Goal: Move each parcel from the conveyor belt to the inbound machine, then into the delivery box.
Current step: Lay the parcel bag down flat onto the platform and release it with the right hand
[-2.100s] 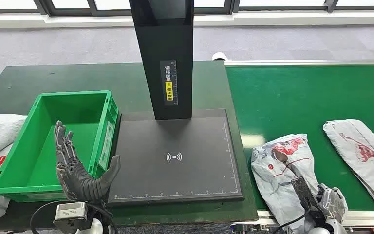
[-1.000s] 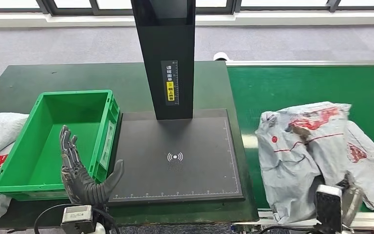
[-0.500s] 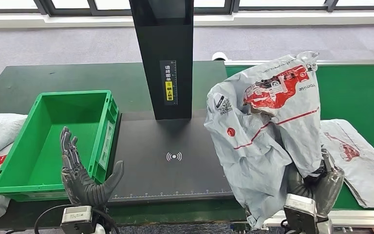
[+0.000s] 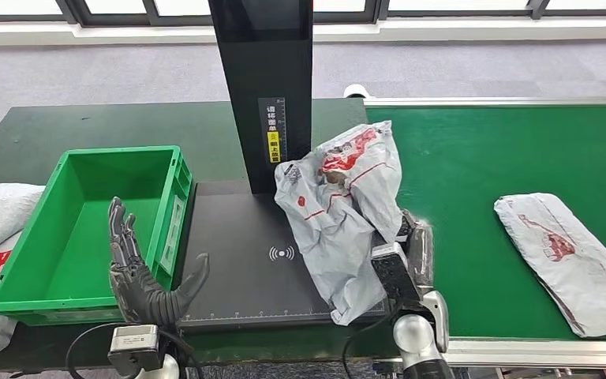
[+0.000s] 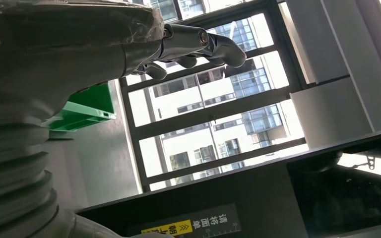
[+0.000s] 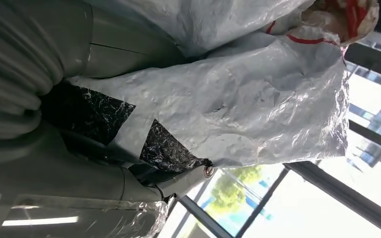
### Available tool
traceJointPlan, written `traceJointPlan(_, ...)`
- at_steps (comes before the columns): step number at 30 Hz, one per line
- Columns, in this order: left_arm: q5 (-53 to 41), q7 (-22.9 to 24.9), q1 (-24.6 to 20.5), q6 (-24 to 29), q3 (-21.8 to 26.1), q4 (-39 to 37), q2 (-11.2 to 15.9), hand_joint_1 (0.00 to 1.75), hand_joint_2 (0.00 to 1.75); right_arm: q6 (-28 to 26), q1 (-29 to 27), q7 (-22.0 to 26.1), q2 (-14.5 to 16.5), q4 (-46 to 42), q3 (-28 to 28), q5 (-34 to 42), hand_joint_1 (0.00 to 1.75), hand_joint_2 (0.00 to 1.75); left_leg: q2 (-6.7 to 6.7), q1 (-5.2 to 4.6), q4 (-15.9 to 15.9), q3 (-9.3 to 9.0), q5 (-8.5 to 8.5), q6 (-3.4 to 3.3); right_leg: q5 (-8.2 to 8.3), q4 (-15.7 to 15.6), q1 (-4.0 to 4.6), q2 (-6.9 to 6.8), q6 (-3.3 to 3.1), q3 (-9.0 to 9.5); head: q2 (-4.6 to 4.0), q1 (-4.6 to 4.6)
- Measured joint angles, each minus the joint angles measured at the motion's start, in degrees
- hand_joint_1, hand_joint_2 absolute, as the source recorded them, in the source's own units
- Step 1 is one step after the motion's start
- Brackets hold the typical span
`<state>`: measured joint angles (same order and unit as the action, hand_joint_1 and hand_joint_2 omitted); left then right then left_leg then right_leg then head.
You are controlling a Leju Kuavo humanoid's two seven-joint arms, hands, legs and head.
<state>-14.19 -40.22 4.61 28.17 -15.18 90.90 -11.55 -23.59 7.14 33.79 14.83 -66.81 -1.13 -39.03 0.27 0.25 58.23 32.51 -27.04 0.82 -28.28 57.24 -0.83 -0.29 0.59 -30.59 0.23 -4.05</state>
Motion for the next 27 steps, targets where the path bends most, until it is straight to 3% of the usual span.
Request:
traceJointPlan(14, 1.57, 0.0, -2.57, 1.09, -1.95, -2.88, 0.04, 0.0, 1.75, 6.68, 9.23, 1.63, 2.25, 21.6, -0.94, 5.91, 1.75, 1.75, 0.02, 0.0, 0.0, 0.12, 0.06, 0.01, 0.08, 0.0, 0.0, 0.02, 0.0, -0.13, 0.01, -0.01)
traceJointPlan(15, 1.81, 0.0, -2.8, 1.39, -2.19, -3.15, 0.1, 0.0, 1.75, 7.37, 9.76, 2.16, 2.53, 23.12, -0.94, 6.28, 1.52, 1.75, 0.02, 0.0, 0.0, 0.12, 0.06, 0.01, 0.08, 0.0, 0.0, 0.02, 0.0, -0.13, 0.01, 0.0)
traceJointPlan(17, 2.16, 0.0, -3.04, 1.85, -2.65, -3.61, 0.25, 0.0, 1.75, 8.96, 10.56, 3.38, 3.11, 25.48, -0.94, 7.04, 0.65, 1.75, 0.02, 0.0, 0.0, 0.13, 0.06, 0.01, 0.08, 0.01, 0.0, 0.02, 0.0, -0.14, 0.0, 0.0)
traceJointPlan(18, 2.27, 0.0, -3.1, 1.98, -2.86, -3.82, 0.33, 0.0, 1.31, 9.91, 10.83, 4.14, 3.39, 26.3, -0.96, 7.45, 0.21, 1.75, 0.02, 0.0, 0.0, 0.14, 0.06, 0.01, 0.08, 0.01, 0.0, 0.02, 0.0, -0.16, 0.0, 0.0)
traceJointPlan(19, 2.33, 0.0, -3.16, 2.08, -3.05, -4.02, 0.4, 0.0, 0.87, 10.81, 11.01, 4.84, 3.64, 26.87, -0.99, 7.87, 0.0, 1.75, 0.02, 0.0, 0.0, 0.14, 0.06, 0.01, 0.08, 0.01, 0.01, 0.02, 0.0, -0.17, -0.01, -0.01)
traceJointPlan(21, 2.39, 0.0, -3.34, 2.16, -3.38, -4.51, 0.55, 0.0, 0.0, 12.51, 11.15, 5.91, 4.06, 27.48, -1.15, 8.72, 0.0, 1.75, 0.01, 0.0, 0.0, 0.16, 0.06, 0.01, 0.08, 0.01, 0.0, 0.02, 0.0, -0.19, 0.01, -0.01)
traceJointPlan(27, 0.94, 0.02, -3.98, 1.14, -3.7, -7.96, 0.6, 0.0, 0.0, 20.28, 8.32, 6.38, 3.76, 22.34, -3.28, 15.37, 0.0, 1.75, 0.01, -0.01, 0.01, 0.2, 0.06, 0.01, 0.08, -0.01, -0.02, 0.02, 0.0, -0.26, 0.0, 0.0)
